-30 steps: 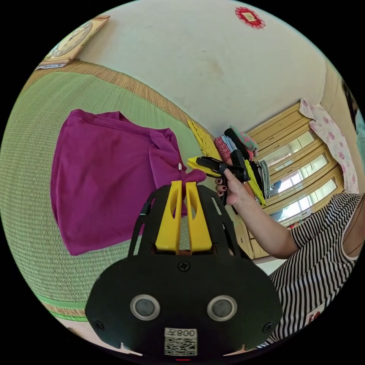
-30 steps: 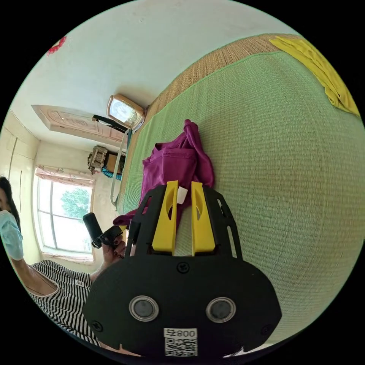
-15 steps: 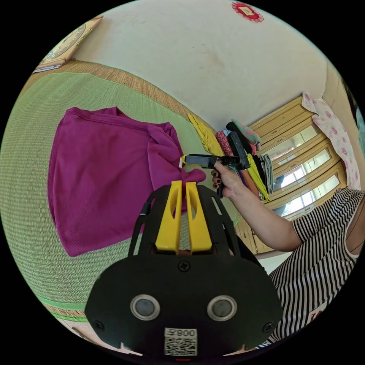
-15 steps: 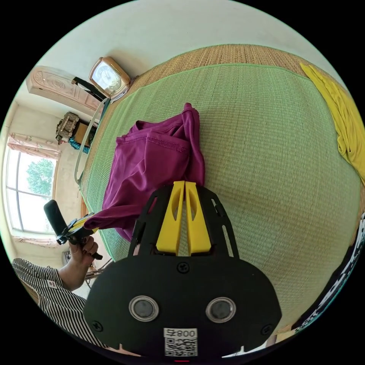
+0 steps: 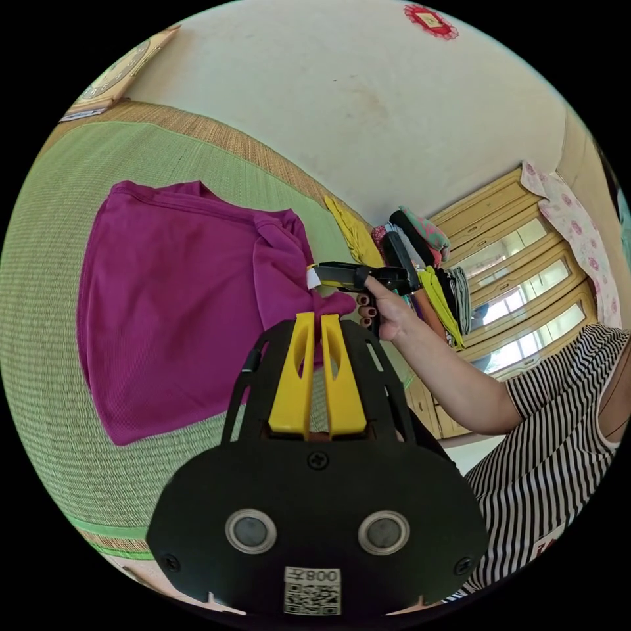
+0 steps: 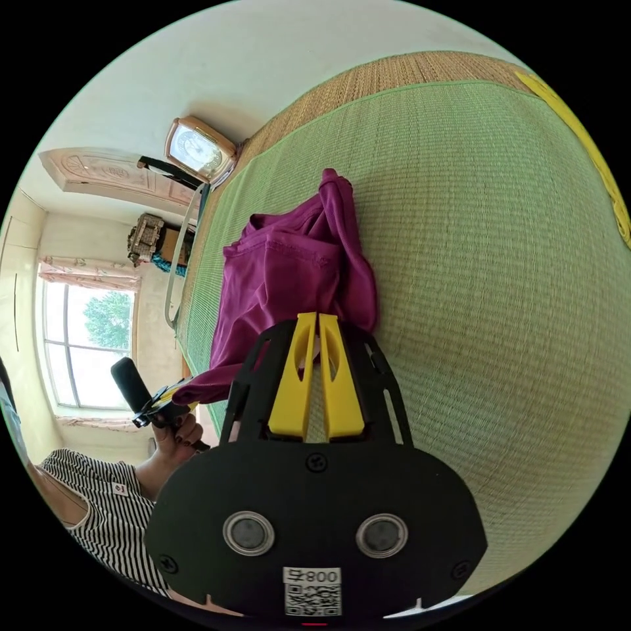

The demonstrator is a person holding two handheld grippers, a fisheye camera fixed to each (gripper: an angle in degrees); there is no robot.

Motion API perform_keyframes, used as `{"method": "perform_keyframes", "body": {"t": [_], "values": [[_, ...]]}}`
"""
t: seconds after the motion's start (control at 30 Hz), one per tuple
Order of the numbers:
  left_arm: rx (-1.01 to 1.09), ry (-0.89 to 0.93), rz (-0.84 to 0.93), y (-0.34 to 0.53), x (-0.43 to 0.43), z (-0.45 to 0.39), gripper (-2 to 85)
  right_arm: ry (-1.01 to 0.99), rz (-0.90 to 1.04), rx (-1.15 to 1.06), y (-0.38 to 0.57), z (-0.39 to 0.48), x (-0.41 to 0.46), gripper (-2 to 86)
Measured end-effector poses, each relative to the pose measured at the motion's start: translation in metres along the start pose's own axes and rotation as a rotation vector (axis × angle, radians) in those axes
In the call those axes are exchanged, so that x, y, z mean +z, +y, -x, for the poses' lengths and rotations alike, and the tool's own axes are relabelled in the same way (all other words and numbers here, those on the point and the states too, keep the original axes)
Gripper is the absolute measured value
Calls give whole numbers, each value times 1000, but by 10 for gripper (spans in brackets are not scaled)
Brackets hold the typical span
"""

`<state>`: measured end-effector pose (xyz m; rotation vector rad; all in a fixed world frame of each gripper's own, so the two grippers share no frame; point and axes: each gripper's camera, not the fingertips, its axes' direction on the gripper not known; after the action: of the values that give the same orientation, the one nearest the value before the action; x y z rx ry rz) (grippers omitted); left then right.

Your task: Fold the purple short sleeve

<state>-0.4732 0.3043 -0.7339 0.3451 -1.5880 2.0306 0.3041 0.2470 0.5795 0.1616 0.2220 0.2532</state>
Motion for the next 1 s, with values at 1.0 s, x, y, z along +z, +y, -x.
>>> {"method": "perform_keyframes", "body": {"t": [1.0], "values": [[15, 9, 14, 11, -55, 15, 15, 262, 28, -130, -20, -1, 75, 9]]}}
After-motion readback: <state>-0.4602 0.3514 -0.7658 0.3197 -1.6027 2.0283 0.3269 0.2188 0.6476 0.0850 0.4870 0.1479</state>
